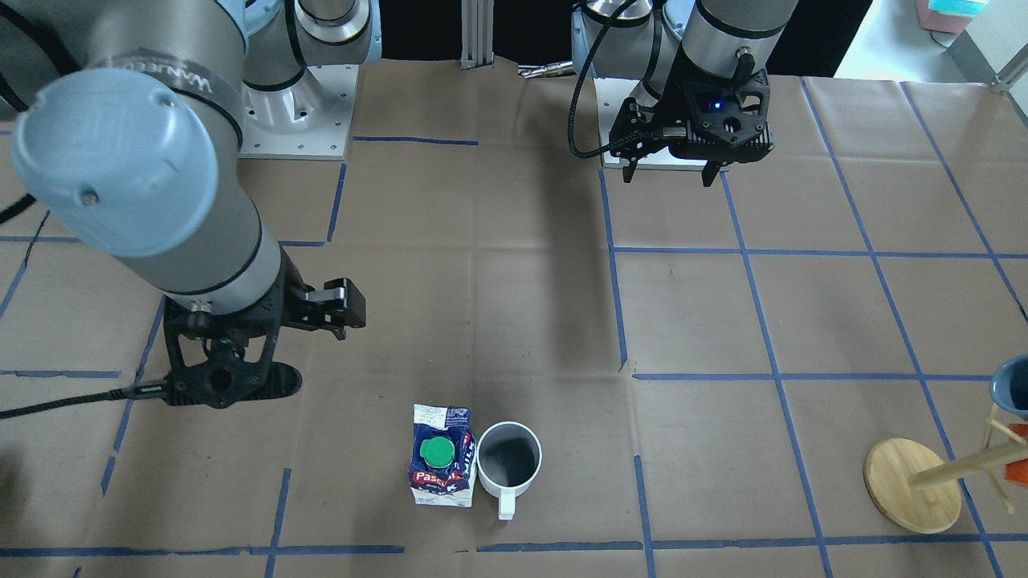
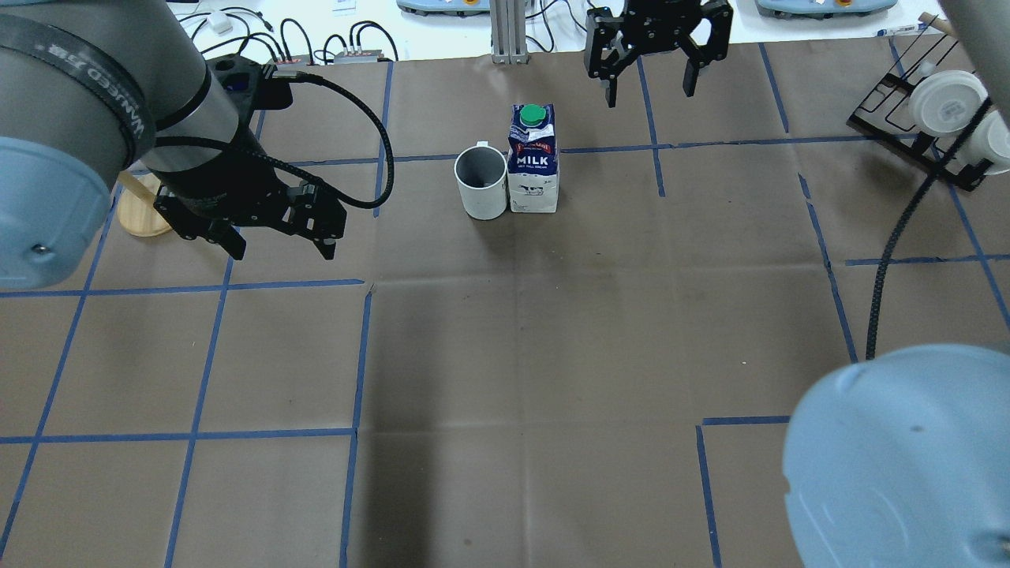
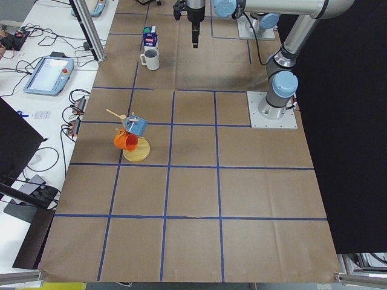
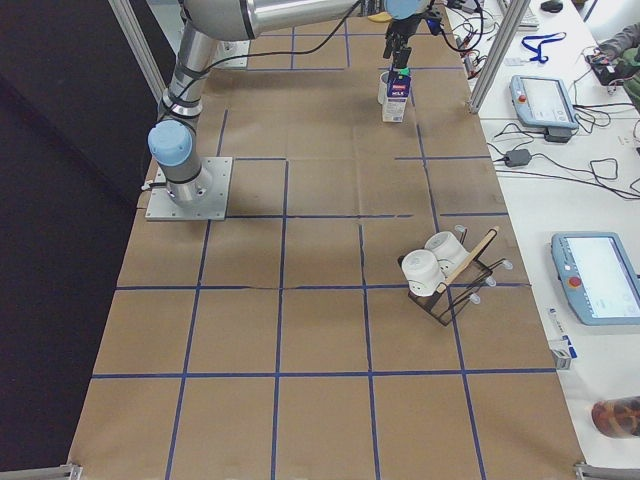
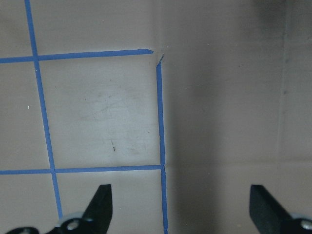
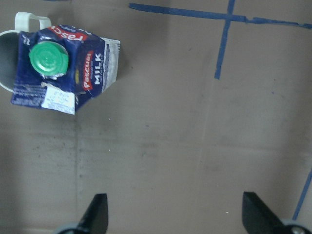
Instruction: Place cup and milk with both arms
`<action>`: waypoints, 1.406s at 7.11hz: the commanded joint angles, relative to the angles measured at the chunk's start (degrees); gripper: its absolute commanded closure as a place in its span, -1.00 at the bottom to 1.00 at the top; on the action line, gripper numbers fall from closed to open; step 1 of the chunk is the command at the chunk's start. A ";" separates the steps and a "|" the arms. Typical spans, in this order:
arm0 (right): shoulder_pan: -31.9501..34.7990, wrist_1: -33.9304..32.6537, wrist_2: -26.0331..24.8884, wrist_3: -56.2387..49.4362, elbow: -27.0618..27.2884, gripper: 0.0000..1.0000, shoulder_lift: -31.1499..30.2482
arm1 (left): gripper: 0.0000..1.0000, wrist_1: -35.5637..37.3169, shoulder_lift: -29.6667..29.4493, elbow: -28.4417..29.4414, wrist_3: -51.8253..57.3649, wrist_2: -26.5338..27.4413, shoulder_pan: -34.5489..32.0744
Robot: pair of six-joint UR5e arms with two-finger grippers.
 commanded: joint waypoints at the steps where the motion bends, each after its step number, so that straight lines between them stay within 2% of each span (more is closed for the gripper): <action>1: -3.91 -0.45 0.09 -0.69 10.39 -0.93 -9.83 | -0.99 0.00 0.00 -0.01 0.00 -0.07 0.00; 2: -4.36 -2.45 0.26 -0.60 15.57 -0.94 -13.70 | -0.99 0.00 0.00 -0.01 -0.09 -0.07 0.00; 3: -4.71 -5.87 0.00 -0.51 19.19 -0.99 -16.79 | -0.99 0.00 0.00 -0.01 0.00 -0.07 0.00; 4: -5.76 -6.60 0.61 -0.42 22.10 -1.00 -19.43 | -0.99 0.00 0.00 -0.01 -0.09 -0.07 -0.09; 8: -6.21 -6.52 0.79 0.45 26.34 -1.00 -22.70 | -0.99 0.00 0.00 -0.01 -0.09 -0.07 -0.17; 10: -6.04 -9.48 -0.09 0.72 26.17 -1.00 -22.62 | -0.99 -0.09 0.09 -0.01 -0.09 0.02 -0.09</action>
